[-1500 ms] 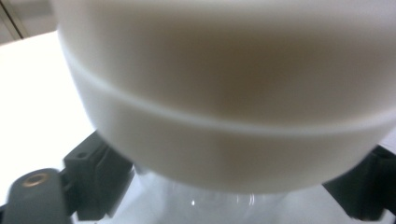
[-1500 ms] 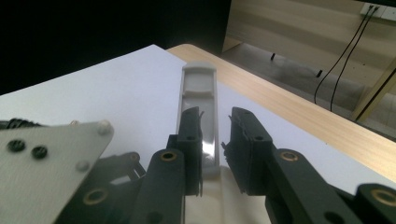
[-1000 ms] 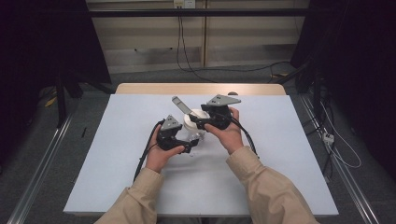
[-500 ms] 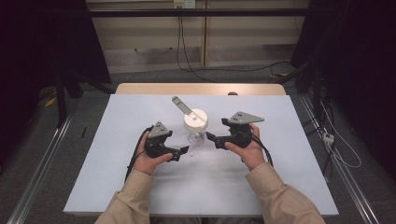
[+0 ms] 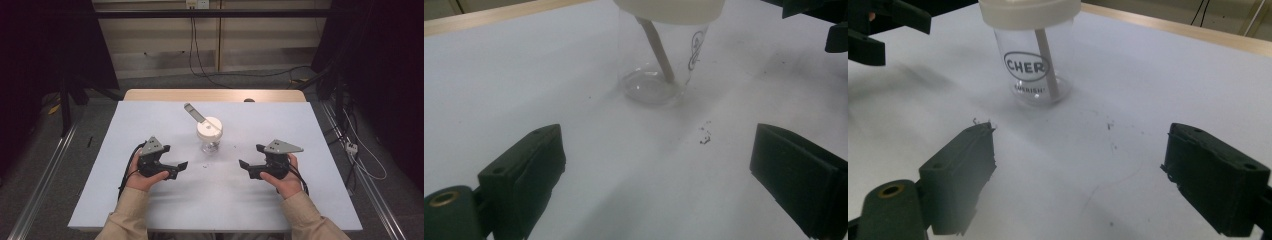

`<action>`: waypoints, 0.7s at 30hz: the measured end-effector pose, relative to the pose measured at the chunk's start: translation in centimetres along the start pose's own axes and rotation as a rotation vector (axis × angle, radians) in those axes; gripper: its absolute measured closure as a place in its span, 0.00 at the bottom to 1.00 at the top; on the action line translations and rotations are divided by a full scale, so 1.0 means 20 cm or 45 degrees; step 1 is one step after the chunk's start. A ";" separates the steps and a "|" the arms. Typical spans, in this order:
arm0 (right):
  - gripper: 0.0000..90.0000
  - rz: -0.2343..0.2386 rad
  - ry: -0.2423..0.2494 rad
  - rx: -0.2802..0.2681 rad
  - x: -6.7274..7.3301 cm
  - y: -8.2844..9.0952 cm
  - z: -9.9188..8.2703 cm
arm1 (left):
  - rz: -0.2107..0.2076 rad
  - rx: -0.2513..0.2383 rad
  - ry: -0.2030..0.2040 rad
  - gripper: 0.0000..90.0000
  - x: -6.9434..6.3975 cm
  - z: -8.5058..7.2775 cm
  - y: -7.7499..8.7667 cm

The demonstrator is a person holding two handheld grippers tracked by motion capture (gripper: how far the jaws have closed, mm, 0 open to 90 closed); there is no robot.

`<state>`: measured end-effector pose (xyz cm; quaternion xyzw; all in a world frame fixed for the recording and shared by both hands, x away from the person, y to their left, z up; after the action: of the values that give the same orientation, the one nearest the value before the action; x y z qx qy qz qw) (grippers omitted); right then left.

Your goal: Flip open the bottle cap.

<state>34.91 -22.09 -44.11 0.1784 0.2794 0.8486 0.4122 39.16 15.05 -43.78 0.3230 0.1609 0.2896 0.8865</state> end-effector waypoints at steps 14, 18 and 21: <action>0.13 -0.043 -0.043 -0.005 -0.05 0.10 -0.15 | 0.026 -0.004 0.022 0.07 0.03 -0.12 0.11; 0.14 -0.049 -0.050 -0.004 -0.07 0.12 -0.17 | 0.026 -0.003 0.026 0.07 0.04 -0.14 0.13; 0.14 -0.049 -0.055 0.001 -0.07 0.13 -0.19 | 0.032 -0.004 0.030 0.07 0.05 -0.16 0.14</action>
<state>32.19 -25.78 -45.47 0.1915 0.2742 0.8364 0.4344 37.27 18.88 -44.33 0.3201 0.1670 0.3048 0.8814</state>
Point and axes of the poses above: each handheld gripper's, and its own axes: y roughly backward along the jaws, z roughly out of its top, x roughly to its left, the point moved 1 cm from there along -y, roughly forward along the jaws, and after that the axes turned 12 degrees about x, right-handed, at the moved point
